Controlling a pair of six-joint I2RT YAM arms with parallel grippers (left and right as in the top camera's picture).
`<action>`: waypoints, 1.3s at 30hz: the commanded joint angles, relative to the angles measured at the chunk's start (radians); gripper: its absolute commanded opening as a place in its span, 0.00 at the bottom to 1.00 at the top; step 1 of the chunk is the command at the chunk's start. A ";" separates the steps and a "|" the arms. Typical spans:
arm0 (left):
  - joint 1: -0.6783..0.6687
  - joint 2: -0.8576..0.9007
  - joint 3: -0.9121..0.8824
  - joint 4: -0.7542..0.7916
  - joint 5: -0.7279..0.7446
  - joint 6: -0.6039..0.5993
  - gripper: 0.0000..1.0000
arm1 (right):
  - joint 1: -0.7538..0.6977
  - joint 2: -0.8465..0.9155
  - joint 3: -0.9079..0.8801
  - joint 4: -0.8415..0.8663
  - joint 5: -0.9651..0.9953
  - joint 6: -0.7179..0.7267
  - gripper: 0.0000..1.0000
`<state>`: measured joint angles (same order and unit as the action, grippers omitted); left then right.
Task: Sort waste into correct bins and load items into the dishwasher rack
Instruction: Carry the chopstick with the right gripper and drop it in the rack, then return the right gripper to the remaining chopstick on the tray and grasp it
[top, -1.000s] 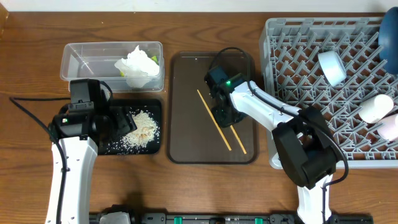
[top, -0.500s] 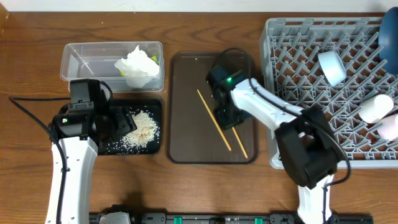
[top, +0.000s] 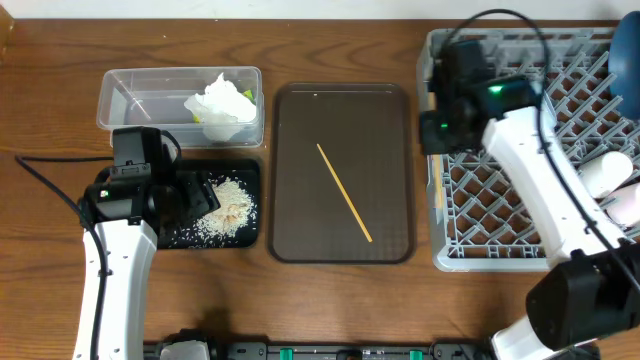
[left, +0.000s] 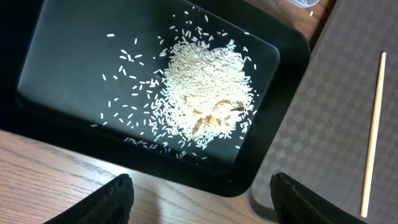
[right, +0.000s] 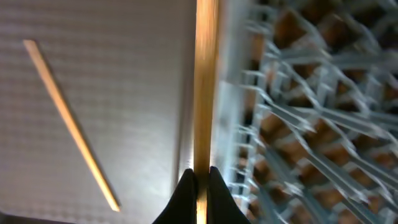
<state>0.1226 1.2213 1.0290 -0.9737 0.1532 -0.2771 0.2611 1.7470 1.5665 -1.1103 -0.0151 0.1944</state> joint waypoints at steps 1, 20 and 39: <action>0.004 0.000 0.016 -0.006 -0.008 0.002 0.73 | -0.068 0.000 0.002 -0.040 -0.004 -0.056 0.01; 0.004 0.000 0.016 -0.006 -0.008 0.002 0.73 | -0.109 0.006 -0.167 0.064 -0.006 -0.091 0.04; 0.004 0.000 0.016 -0.006 -0.008 0.002 0.73 | 0.018 -0.095 -0.049 0.144 -0.135 -0.172 0.45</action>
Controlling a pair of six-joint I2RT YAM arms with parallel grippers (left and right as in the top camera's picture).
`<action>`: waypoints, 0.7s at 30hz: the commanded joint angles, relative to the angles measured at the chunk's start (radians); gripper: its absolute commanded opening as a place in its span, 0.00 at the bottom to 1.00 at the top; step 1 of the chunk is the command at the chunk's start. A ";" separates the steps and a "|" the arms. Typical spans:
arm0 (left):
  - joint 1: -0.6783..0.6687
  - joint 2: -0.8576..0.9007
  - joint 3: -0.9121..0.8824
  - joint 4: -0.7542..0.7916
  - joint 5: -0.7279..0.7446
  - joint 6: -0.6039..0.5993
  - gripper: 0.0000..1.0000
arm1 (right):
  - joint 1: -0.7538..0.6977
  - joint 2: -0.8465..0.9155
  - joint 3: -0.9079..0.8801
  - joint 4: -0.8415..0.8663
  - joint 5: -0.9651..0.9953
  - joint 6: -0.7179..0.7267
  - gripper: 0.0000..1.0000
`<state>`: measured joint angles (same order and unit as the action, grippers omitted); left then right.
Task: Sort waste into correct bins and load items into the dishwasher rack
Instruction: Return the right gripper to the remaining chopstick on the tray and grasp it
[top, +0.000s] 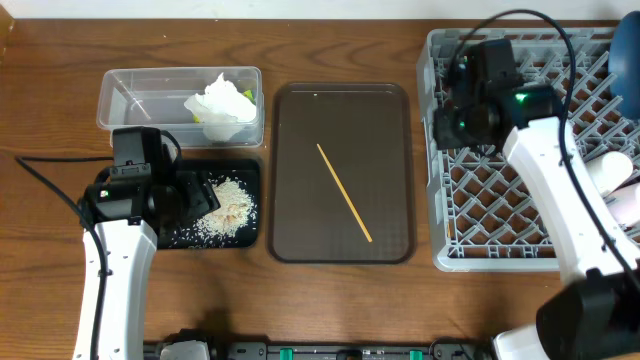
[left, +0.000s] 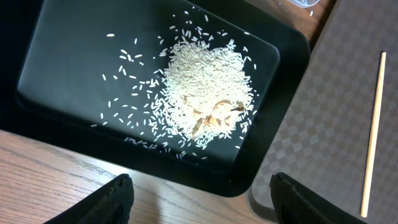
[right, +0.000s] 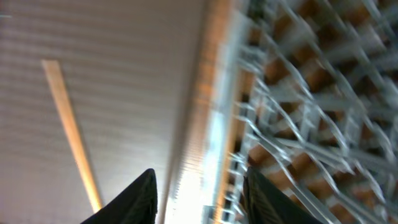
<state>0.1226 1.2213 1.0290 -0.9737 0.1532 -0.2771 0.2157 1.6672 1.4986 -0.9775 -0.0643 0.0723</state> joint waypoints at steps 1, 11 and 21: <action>0.004 0.000 0.016 -0.006 -0.008 0.002 0.73 | 0.084 -0.009 0.018 0.016 -0.091 -0.053 0.47; 0.004 0.000 0.016 -0.006 -0.008 0.002 0.73 | 0.324 0.168 0.018 0.044 -0.090 -0.084 0.52; 0.004 0.000 0.016 -0.010 -0.008 0.002 0.73 | 0.442 0.373 0.018 0.066 0.006 0.033 0.52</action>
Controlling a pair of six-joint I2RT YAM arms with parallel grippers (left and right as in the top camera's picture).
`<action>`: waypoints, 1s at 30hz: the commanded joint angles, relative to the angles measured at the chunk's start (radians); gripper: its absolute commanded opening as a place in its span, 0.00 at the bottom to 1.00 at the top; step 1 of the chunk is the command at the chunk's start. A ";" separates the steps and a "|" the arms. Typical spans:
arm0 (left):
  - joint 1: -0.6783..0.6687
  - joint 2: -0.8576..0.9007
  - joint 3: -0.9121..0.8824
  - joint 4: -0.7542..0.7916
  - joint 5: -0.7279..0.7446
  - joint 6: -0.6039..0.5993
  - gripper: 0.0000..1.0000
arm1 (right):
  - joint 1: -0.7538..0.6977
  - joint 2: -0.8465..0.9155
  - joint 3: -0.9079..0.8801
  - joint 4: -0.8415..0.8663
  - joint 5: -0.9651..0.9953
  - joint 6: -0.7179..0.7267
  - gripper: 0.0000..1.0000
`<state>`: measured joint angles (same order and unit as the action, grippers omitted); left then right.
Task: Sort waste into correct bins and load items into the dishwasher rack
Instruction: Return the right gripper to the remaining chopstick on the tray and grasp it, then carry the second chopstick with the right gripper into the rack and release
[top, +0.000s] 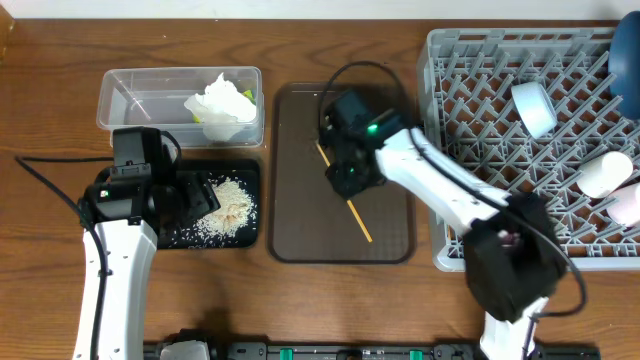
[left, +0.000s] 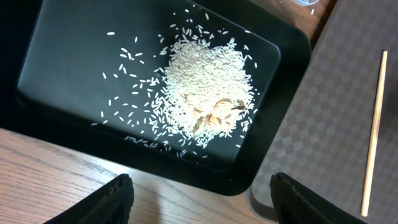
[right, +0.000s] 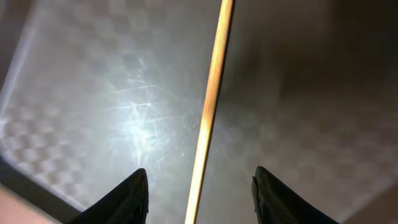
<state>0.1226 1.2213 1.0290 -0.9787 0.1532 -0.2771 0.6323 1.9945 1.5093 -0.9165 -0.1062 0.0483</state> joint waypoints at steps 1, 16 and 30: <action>0.004 0.000 0.016 -0.005 -0.008 0.002 0.73 | 0.031 0.062 0.007 0.006 0.049 0.063 0.52; 0.004 0.000 0.016 -0.005 -0.008 0.002 0.73 | 0.038 0.148 0.007 -0.006 0.144 0.139 0.12; 0.004 0.000 0.016 -0.005 -0.008 0.002 0.73 | -0.037 0.016 0.050 -0.117 0.170 0.138 0.01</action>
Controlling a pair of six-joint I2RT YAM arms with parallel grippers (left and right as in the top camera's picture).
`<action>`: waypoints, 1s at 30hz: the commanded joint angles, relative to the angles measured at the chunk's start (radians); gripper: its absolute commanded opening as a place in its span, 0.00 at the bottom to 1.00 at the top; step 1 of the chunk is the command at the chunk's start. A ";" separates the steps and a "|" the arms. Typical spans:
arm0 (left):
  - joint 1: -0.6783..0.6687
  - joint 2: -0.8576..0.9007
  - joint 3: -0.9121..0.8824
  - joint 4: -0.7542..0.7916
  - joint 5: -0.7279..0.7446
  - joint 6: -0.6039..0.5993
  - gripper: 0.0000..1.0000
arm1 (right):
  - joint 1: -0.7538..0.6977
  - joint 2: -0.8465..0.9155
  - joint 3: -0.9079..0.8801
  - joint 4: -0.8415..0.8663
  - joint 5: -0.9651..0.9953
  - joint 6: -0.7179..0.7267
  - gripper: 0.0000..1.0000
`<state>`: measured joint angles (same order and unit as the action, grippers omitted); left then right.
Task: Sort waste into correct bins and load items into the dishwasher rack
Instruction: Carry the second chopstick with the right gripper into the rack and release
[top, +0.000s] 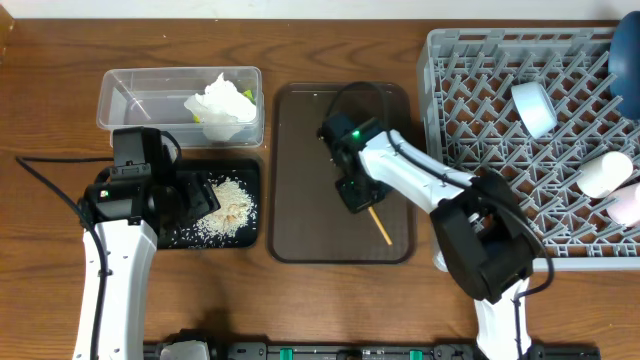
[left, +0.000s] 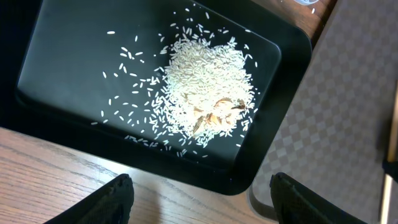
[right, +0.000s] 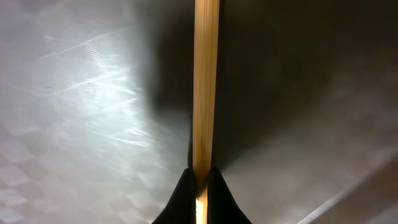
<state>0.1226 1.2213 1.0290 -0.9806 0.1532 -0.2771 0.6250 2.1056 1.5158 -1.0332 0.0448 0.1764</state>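
Observation:
A wooden chopstick (top: 381, 226) lies on the brown tray (top: 300, 200), and my right gripper (top: 356, 192) is shut on it. In the right wrist view the chopstick (right: 206, 74) runs straight up from the closed jaws of the right gripper (right: 200, 179). Most of the stick is hidden under the arm in the overhead view. My left gripper (top: 198, 198) hangs open over the black tray (top: 172, 240) of rice (left: 205, 93). The left gripper (left: 205, 202) holds nothing. The grey dishwasher rack (top: 500, 200) stands at the right.
A clear bin (top: 130, 100) at the back left holds crumpled white tissue (top: 220, 100). The rack carries a white cup (top: 530, 105) and pale items at its right edge (top: 610, 175). A blue object (top: 628, 45) sits at the rack's far corner.
My right gripper was open just above the chopstick on the brown tray; now it is shut on the stick, a little nearer the tray's front right. The left arm has not moved.
My right gripper was shut on a chopstick at the rack's left edge. Then it was open over that edge with nothing in it. Then it was open over the second chopstick on the brown tray, and now it grips that one. The left gripper stayed open over the rice tray.

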 joint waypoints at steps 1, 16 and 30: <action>0.004 0.000 0.016 -0.003 -0.008 0.002 0.73 | -0.045 -0.129 0.047 0.002 0.019 0.010 0.01; 0.004 0.000 0.016 -0.003 -0.008 0.002 0.73 | -0.393 -0.405 0.045 -0.042 0.007 0.006 0.01; 0.004 0.000 0.016 -0.003 -0.008 0.002 0.73 | -0.465 -0.391 -0.179 0.045 -0.012 -0.013 0.02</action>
<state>0.1226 1.2213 1.0290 -0.9806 0.1532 -0.2771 0.1608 1.7012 1.3869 -1.0210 0.0452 0.1745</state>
